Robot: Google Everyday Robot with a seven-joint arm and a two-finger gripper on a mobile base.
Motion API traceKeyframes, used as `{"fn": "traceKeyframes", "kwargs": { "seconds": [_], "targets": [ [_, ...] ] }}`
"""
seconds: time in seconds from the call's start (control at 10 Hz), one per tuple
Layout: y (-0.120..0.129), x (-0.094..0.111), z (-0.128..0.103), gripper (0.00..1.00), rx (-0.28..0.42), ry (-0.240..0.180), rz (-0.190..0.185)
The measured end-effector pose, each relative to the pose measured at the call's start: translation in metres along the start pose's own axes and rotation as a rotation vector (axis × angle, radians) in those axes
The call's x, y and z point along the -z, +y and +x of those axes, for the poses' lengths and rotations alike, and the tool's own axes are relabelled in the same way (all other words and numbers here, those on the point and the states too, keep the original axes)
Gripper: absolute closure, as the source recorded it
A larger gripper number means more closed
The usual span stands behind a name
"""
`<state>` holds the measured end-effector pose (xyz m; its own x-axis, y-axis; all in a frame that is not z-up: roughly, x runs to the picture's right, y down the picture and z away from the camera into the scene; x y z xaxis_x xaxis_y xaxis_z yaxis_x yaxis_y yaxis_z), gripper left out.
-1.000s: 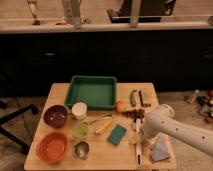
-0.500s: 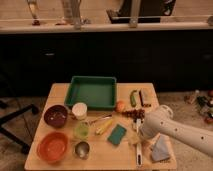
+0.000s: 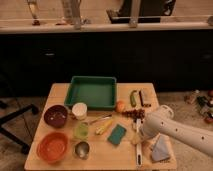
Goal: Place brush in red bowl
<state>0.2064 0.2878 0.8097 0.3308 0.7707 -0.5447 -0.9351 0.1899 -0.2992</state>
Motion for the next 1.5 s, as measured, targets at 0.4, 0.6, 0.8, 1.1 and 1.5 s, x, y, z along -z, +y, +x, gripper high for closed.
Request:
{"fn": "traceKeyframes", "kwargs": {
  "seconds": [0.4,0.6,0.8,1.1,1.5],
  "targets": [
    [0.0,0.001,0.001,0.2,-0.002,0.001,0.0],
    [-0.001,0.008,0.002,0.2,0.012,-0.035,-0.002],
    [-0.002,0.026,-0.003,0.2,0.027,-0.107,-0.004],
    [-0.003,0.027,-0.011,0.4,0.038,-0.131,-0.005],
    [0.0,0.016,-0.016,0.79,0.037,-0.122,-0.004]
  ]
}}
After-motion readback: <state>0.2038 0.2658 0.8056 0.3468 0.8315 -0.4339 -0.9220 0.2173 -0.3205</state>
